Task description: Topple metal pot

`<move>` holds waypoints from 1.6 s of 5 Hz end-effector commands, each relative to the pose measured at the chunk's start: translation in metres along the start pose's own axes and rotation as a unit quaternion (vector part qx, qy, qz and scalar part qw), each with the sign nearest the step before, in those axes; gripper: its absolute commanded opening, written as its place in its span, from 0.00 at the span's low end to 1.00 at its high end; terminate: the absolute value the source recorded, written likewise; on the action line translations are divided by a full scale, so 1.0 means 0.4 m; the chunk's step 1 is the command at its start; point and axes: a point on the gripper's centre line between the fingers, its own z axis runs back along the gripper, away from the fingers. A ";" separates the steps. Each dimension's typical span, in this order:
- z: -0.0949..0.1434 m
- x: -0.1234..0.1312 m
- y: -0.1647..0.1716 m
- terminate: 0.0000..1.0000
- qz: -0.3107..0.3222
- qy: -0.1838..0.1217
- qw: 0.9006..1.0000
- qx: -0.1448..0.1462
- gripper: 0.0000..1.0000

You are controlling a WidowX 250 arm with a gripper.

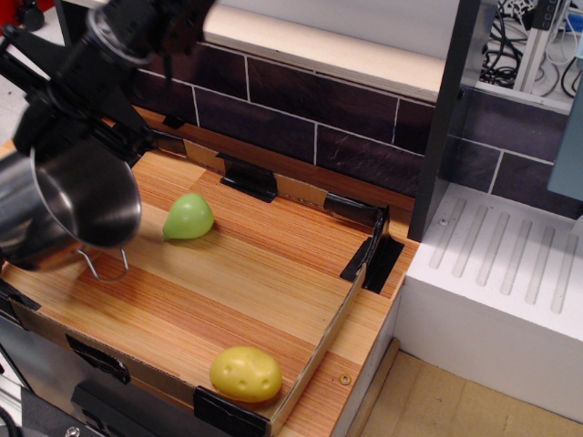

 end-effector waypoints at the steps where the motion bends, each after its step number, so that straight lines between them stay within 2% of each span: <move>1: -0.003 -0.015 -0.040 0.00 -0.005 -0.023 0.999 0.033 0.00; 2: -0.007 -0.018 -0.051 0.00 -0.015 -0.020 0.998 0.050 0.00; 3: -0.019 -0.022 -0.060 0.00 -0.025 -0.017 0.998 0.050 1.00; 4: -0.021 -0.020 -0.059 0.00 -0.043 -0.002 0.999 0.005 1.00; 5: -0.014 -0.017 -0.052 0.00 -0.060 -0.001 0.997 -0.038 1.00; 6: 0.008 -0.036 -0.025 0.00 -0.091 -0.051 0.982 -0.158 1.00; 7: 0.066 -0.030 0.025 0.00 -0.098 -0.101 0.949 -0.281 1.00; 8: 0.143 -0.015 0.089 1.00 -0.080 -0.116 0.939 -0.314 1.00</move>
